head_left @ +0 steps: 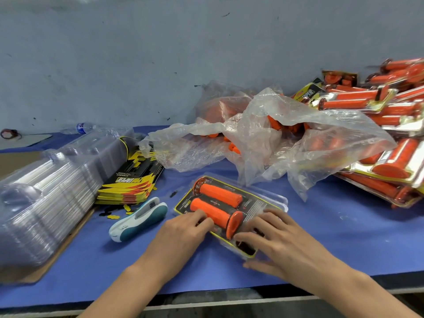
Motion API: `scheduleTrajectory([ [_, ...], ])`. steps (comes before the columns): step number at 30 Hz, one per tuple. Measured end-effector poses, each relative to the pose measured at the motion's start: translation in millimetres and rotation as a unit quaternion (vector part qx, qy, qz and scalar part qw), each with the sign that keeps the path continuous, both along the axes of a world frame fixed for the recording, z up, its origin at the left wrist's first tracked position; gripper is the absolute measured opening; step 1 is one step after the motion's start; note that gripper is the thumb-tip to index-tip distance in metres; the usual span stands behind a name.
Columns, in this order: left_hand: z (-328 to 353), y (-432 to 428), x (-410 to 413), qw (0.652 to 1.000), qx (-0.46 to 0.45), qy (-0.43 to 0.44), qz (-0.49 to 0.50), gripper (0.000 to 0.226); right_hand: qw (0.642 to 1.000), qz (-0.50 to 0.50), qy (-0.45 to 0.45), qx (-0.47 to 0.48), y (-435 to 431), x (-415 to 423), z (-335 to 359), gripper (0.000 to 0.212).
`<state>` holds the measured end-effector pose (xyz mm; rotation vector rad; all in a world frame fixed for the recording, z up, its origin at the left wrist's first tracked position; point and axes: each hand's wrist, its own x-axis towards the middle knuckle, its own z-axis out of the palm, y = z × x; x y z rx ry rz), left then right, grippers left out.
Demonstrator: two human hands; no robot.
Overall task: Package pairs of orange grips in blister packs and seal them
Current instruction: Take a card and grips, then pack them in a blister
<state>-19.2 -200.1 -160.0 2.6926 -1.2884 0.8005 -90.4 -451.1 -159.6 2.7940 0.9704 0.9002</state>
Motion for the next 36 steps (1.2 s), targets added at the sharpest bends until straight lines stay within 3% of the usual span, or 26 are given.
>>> scheduleTrajectory([
  [4,5.4,9.3,6.3,1.0,0.003,0.002,-0.028,0.009,0.999,-0.031,0.009,0.019,-17.0,3.7,1.9,0.04],
  [9,3.9,6.7,4.0,0.997,-0.012,-0.034,-0.068,0.013,0.995,-0.09,0.037,0.002,-20.1,1.4,2.2,0.052],
  [13,3.4,-3.3,-2.6,0.995,-0.035,-0.05,-0.082,0.019,0.995,-0.094,0.031,0.028,-2.3,-6.2,0.4,0.035],
  [16,0.6,-11.3,-7.6,0.993,-0.031,-0.068,-0.096,0.018,0.997,-0.073,-0.023,0.025,11.6,-9.1,-3.8,0.007],
  [20,-1.6,-5.9,-5.8,0.991,-0.026,-0.086,-0.102,0.009,0.993,-0.118,-0.028,0.017,-6.2,-6.6,-2.8,0.03],
  [27,6.2,18.1,3.6,0.993,-0.031,-0.075,-0.082,0.007,0.981,-0.191,-0.013,0.043,-33.4,-0.3,5.3,0.042],
  [31,3.0,0.9,-12.0,0.984,-0.047,-0.099,-0.138,0.008,0.99,-0.128,-0.04,0.045,8.9,-4.7,-1.7,0.029],
  [36,-7.0,3.2,-13.5,0.978,-0.039,-0.072,-0.189,0.01,0.995,-0.078,0.023,0.056,22.4,-14.9,-2.4,0.038],
])
